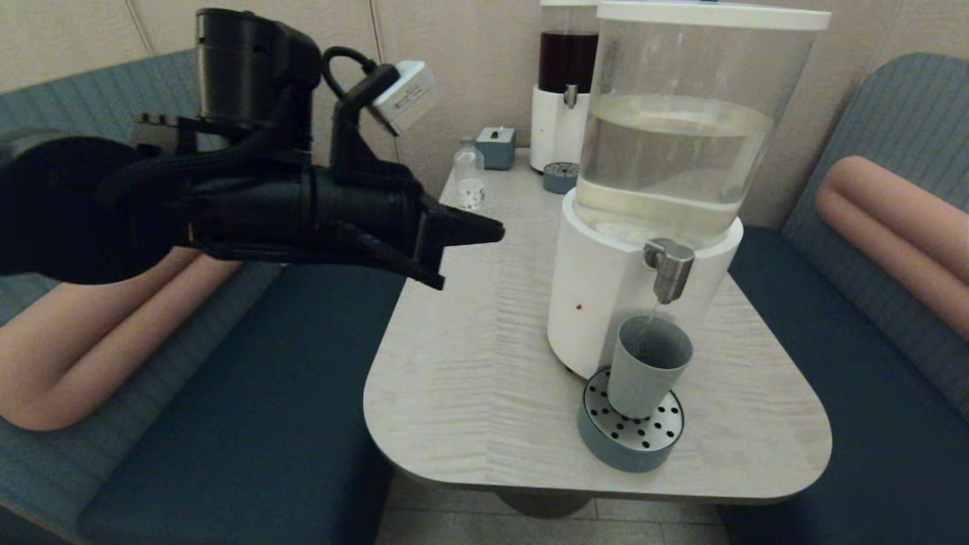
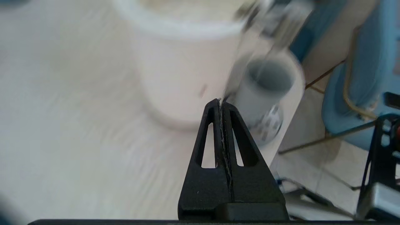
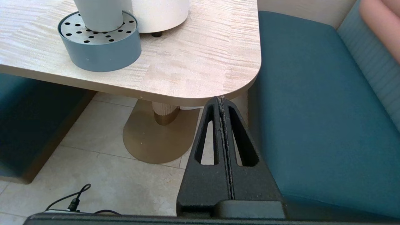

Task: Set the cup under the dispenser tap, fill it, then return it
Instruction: Turn off the faucet

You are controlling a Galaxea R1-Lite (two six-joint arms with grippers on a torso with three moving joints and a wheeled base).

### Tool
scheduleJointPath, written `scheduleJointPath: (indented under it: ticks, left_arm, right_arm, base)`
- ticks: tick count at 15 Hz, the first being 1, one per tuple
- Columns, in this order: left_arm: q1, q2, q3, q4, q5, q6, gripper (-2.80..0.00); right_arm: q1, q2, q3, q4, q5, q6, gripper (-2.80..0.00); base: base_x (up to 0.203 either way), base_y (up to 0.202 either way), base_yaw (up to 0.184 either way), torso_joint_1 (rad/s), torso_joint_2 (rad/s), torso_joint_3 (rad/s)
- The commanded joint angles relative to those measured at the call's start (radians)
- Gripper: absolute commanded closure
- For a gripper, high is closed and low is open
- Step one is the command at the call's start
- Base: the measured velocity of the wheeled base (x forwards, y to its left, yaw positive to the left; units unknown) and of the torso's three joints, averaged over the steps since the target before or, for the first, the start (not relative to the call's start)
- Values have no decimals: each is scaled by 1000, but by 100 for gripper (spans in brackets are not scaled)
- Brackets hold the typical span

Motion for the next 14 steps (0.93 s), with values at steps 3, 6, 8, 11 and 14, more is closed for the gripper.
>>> scheduleJointPath:
  ticks: [3, 6, 8, 11, 14]
  left_arm:
    - [-98, 144, -116, -34, 18, 4, 0]
    - [-113, 187, -119, -196, 39, -39, 0]
    - [-141, 188, -112, -214, 56, -67, 0]
    - [-167, 186, -68, -244, 74, -66, 0]
    - [-184, 223, -27, -422, 92, -70, 0]
  right_arm:
    - [0, -1, 0, 0, 1, -1, 0]
    - [0, -1, 0, 0, 1, -2, 0]
    - [0, -1, 0, 0, 1, -2, 0]
    - [0, -1, 0, 0, 1, -1, 0]
    - [0, -1, 0, 0, 1, -1, 0]
  base:
    - [0, 0, 0, 0, 0, 0]
    - [0, 0, 0, 0, 0, 0]
    - [0, 0, 0, 0, 0, 0]
    - [0, 0, 0, 0, 0, 0]
    - [0, 0, 0, 0, 0, 0]
